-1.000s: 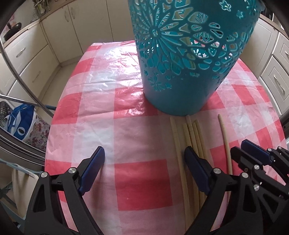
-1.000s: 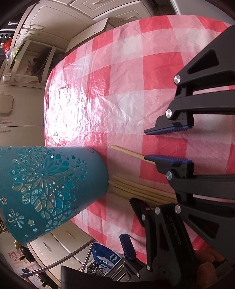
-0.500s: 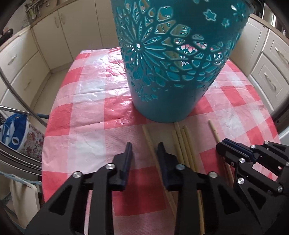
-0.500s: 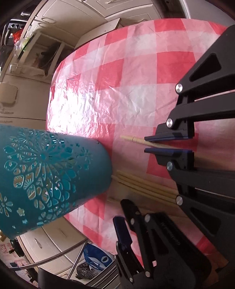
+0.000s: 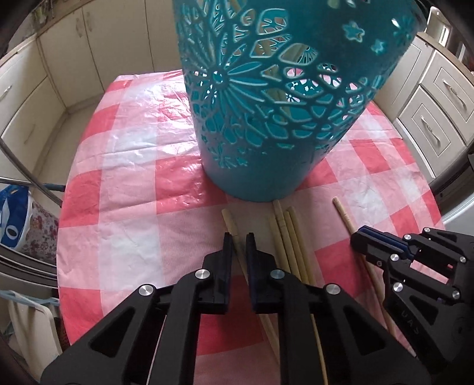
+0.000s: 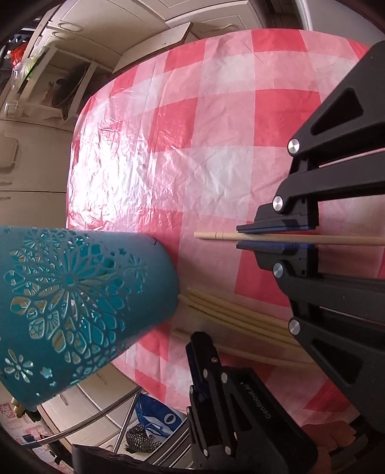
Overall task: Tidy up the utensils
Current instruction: 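Close the right gripper on a single chopstick while the left gripper grasps another, then lift the left gripper's chopstick into the teal basket and release while the right gripper holds its chopstick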
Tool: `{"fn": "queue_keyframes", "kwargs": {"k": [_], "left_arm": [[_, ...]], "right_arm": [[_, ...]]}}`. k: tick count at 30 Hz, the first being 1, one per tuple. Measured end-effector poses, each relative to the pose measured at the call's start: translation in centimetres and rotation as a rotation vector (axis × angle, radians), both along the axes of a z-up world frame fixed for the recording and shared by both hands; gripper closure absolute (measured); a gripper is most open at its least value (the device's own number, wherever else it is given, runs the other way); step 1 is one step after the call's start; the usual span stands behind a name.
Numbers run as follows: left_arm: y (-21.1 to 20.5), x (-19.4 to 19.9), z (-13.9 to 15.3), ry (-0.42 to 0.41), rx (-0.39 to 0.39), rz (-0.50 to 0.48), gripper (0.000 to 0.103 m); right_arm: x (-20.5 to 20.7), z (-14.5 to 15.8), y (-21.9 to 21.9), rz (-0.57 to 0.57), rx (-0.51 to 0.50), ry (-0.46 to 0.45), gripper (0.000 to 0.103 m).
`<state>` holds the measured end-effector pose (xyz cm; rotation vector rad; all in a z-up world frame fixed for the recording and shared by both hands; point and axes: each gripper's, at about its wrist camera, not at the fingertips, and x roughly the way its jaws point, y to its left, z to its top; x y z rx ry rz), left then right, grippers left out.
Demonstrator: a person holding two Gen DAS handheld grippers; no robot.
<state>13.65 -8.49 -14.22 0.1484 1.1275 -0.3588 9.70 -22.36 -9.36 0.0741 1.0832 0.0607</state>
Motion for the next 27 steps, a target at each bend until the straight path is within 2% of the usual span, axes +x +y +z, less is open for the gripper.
{"fn": "queue_keyframes", "kwargs": {"k": [6, 10, 14, 20, 23, 27], "left_arm": [[-1.0, -0.7, -0.2, -0.048, 0.057, -0.028, 0.094], [0.1, -0.9, -0.1, -0.003, -0.012, -0.046, 0.098], [1.1, -1.8, 1.1, -0.004, -0.061, -0.063, 0.098], [2.5, -3.5, 5.0, -0.076, -0.137, -0.094, 0.098], [3.5, -4.1, 7.5, -0.113, -0.202, -0.09, 0.098], [4.7, -5.3, 12.5, -0.211, -0.307, -0.106, 0.098]], "right_arm": [[0.0, -0.2, 0.5, 0.014, -0.038, -0.004, 0.097], [0.1, -0.2, 0.0, -0.001, 0.002, 0.003, 0.097], [0.0, -0.2, -0.5, -0.006, 0.022, 0.002, 0.097], [0.0, -0.3, -0.8, -0.003, 0.021, -0.001, 0.097], [-0.2, -0.3, -0.5, -0.003, 0.016, -0.003, 0.097], [-0.3, -0.3, -0.5, -0.006, 0.019, -0.004, 0.097]]}}
